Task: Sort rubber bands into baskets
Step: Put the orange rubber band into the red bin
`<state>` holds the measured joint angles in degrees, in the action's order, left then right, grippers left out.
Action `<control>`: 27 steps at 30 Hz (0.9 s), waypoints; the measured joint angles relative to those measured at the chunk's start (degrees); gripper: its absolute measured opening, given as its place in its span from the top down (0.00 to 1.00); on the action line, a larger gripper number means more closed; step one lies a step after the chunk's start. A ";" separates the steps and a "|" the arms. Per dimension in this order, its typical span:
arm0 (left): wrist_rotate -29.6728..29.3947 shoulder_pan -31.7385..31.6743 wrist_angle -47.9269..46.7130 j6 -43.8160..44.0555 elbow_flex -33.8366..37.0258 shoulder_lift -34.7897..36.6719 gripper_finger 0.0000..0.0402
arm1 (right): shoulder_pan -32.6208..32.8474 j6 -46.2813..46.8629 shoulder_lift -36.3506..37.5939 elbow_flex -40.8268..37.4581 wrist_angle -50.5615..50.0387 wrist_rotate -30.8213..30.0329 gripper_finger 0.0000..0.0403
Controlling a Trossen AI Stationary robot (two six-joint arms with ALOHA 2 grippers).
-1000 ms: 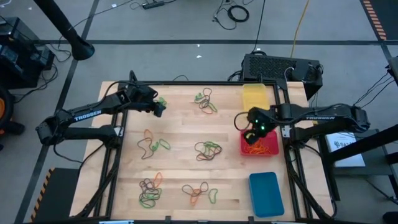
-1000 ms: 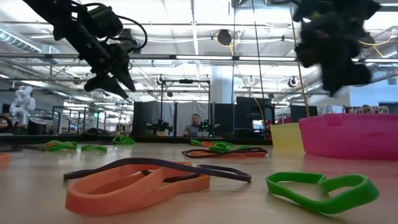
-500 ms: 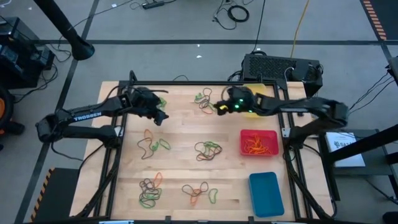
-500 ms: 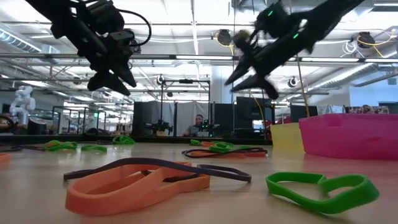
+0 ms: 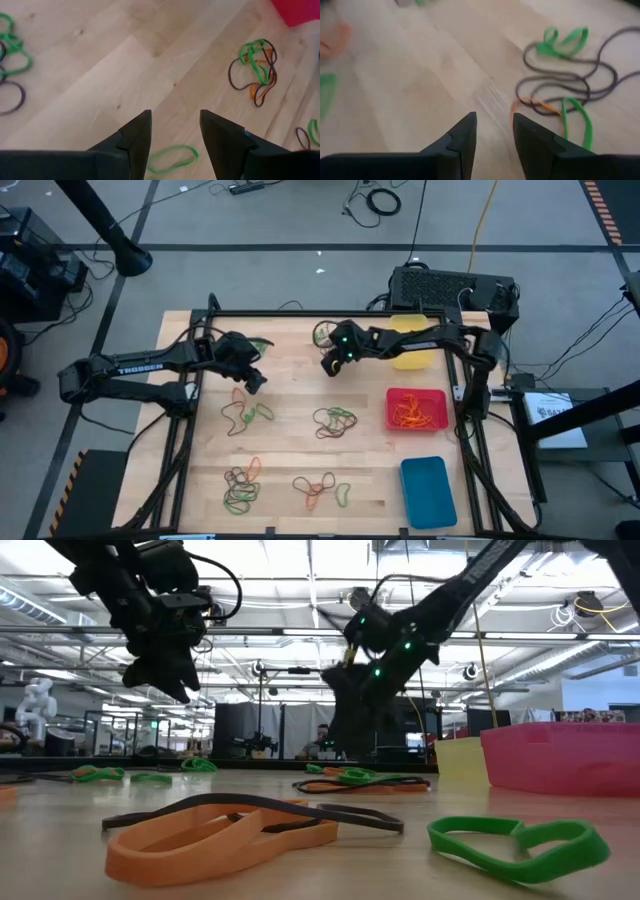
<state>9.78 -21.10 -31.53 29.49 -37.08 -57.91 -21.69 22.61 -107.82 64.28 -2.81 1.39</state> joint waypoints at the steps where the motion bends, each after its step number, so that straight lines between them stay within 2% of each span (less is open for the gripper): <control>1: -0.59 0.43 -0.15 0.19 -0.01 0.00 0.56 | 0.00 -0.85 -0.98 0.54 -0.79 -0.03 0.69; 9: -5.91 3.66 -1.16 3.02 0.00 0.00 0.56 | 0.02 -4.08 -5.99 0.97 -3.32 -0.40 0.68; 14: -8.41 5.26 -0.98 4.70 0.00 0.00 0.56 | 0.24 -3.20 -6.92 1.18 -5.20 -5.61 0.69; 17: -9.25 6.22 -0.96 4.75 0.00 0.00 0.56 | 0.00 -2.43 -6.98 1.20 -6.75 -7.19 0.76; 22: -10.64 7.39 -0.96 4.77 0.00 0.00 0.56 | -0.36 -2.26 -6.65 1.15 -7.54 -6.14 0.97; 27: -11.62 8.39 -0.94 4.68 0.00 0.00 0.56 | 0.76 -0.16 -4.55 2.25 -10.09 -5.07 0.99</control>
<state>-1.84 -12.70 -32.47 34.17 -37.08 -57.91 -20.94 22.45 -112.37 66.53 -12.89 -3.68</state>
